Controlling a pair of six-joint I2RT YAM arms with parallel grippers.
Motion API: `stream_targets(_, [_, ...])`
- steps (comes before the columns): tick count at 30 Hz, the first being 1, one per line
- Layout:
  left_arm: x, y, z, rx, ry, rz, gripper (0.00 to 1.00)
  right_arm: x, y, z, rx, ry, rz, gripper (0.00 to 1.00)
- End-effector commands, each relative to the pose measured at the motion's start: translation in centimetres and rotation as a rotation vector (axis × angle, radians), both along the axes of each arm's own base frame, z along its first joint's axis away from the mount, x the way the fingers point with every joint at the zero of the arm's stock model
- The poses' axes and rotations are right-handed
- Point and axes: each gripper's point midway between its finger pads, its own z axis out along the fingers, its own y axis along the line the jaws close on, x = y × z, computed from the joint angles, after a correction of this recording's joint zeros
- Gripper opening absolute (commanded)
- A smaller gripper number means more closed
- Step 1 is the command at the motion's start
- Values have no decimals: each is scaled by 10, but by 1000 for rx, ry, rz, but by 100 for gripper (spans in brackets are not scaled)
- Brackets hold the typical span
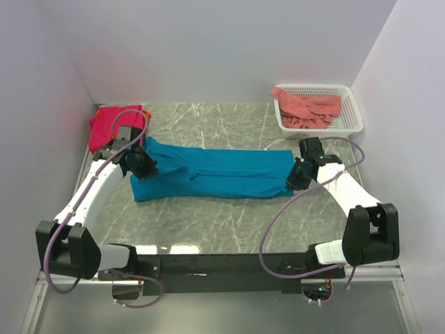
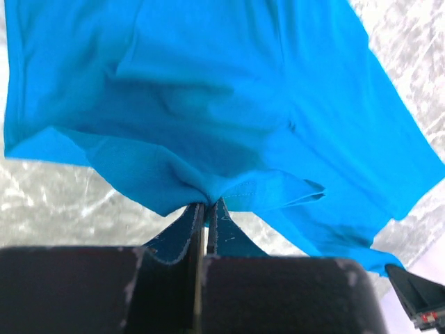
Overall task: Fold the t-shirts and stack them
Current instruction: Fold the tshirt
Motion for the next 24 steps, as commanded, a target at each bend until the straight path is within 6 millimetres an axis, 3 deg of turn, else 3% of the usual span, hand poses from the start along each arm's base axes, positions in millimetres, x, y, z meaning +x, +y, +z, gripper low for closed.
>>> stream_targets(1, [29,7,8,47,-67,-8,1,11,-4,7,-18,-4,20,0])
stream_targets(10, [77,13,-5,67,-104,6,1,43,-5,6,-15,-16,5,4])
stream_targets(18, [107,23,-28,135,-76,31,1,62,-17,-10,-56,12,-34,8])
stream_targets(21, [120,23,-36,151,-65,21,1,75,-21,-8,-64,-25,-68,21])
stream_targets(22, [127,24,-39,158,-59,24,6,79,-21,-6,-61,-37,-72,36])
stream_targets(23, [130,26,-40,168,-61,28,24,83,-21,-6,-64,-46,-73,42])
stream_targets(24, [136,29,-40,187,-70,37,35,90,-25,-2,-85,-67,-88,46])
